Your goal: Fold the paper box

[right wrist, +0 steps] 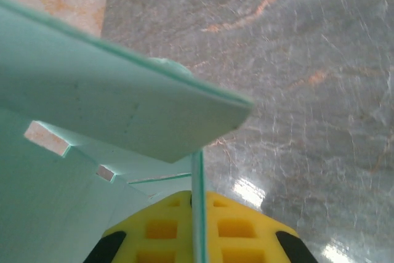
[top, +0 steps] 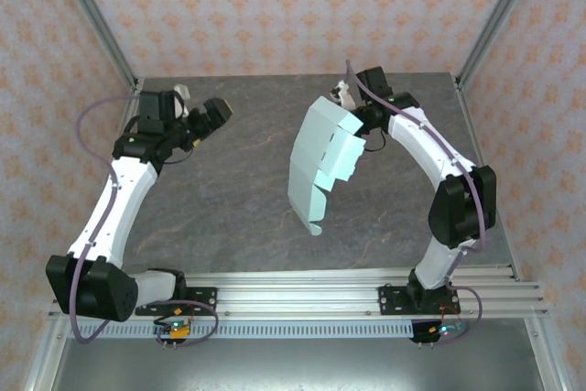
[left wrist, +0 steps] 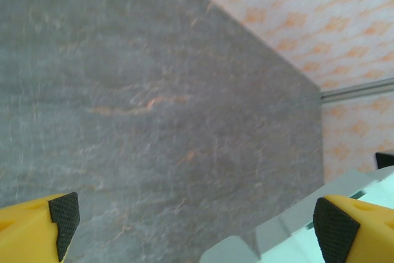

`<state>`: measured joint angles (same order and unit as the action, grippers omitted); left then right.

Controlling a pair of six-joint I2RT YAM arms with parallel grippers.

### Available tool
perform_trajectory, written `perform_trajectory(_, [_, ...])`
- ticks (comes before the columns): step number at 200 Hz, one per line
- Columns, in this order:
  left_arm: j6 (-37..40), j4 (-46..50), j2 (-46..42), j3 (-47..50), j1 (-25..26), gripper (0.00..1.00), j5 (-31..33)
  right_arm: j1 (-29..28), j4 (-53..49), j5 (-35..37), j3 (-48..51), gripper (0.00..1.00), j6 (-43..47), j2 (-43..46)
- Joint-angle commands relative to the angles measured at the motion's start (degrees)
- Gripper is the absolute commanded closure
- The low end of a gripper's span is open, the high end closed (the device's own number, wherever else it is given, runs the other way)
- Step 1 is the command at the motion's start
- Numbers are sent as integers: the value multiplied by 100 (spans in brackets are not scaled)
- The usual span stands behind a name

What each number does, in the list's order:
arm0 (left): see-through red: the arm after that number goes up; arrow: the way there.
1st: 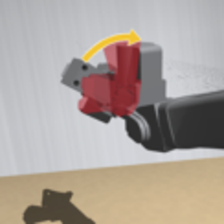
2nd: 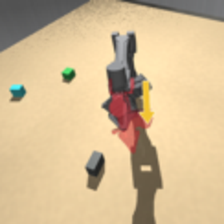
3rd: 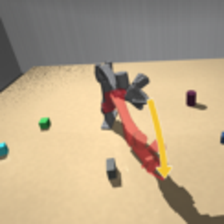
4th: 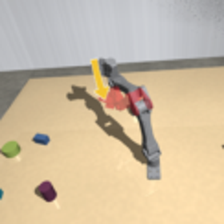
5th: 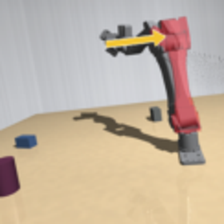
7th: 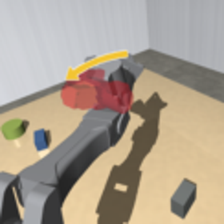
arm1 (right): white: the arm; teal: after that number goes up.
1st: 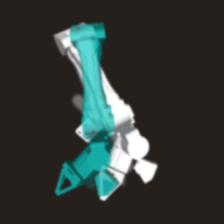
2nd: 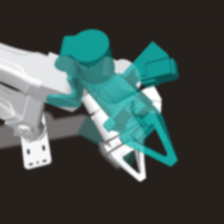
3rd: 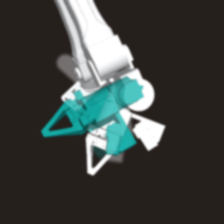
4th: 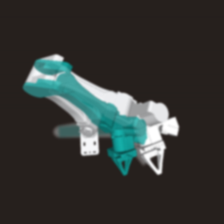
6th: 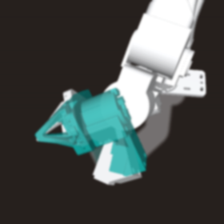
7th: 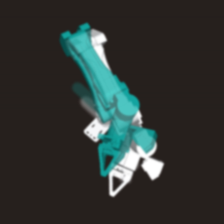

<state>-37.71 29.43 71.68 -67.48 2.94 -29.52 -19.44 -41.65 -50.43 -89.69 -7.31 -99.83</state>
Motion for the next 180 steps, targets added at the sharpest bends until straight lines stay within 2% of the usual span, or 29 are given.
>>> perform_trajectory(1, [-193, -818, -244, 363, -8, 0, -329, 28, -338, 313, 18, 95, -379, 155])
perform_trajectory(19, [-202, -1114, -225, 661, 53, 0, -452, 30, -632, 695, -45, 93, -395, 138])
perform_trajectory(39, [-199, -1152, -54, 752, 62, 0, -587, 28, -1330, 1946, -93, 91, -676, 111])
perform_trajectory(47, [-206, -1202, 20, 782, 66, 0, -659, 55, -1659, 2212, -112, 91, -767, 87])
perform_trajectory(63, [-269, -1443, 210, 879, 68, 0, -871, 73, -2023, 2150, 32, 91, -731, 148])
perform_trajectory(95, [-289, -1585, 668, 798, 72, 0, -1243, 109, -2102, 2249, 422, 91, -845, 343])
perform_trajectory(120, [-120, -1633, 807, 810, 75, 0, -1364, 184, -2149, 2095, 325, 90, -729, 24])
perform_trajectory(134, [95, -1449, 846, 733, 71, 0, -1355, 204, -2201, 2250, 180, 90, -603, -198])
perform_trajectory(180, [433, -1379, 1039, 926, 75, 0, -1217, 233, -2321, 2562, -172, 83, 605, -901])
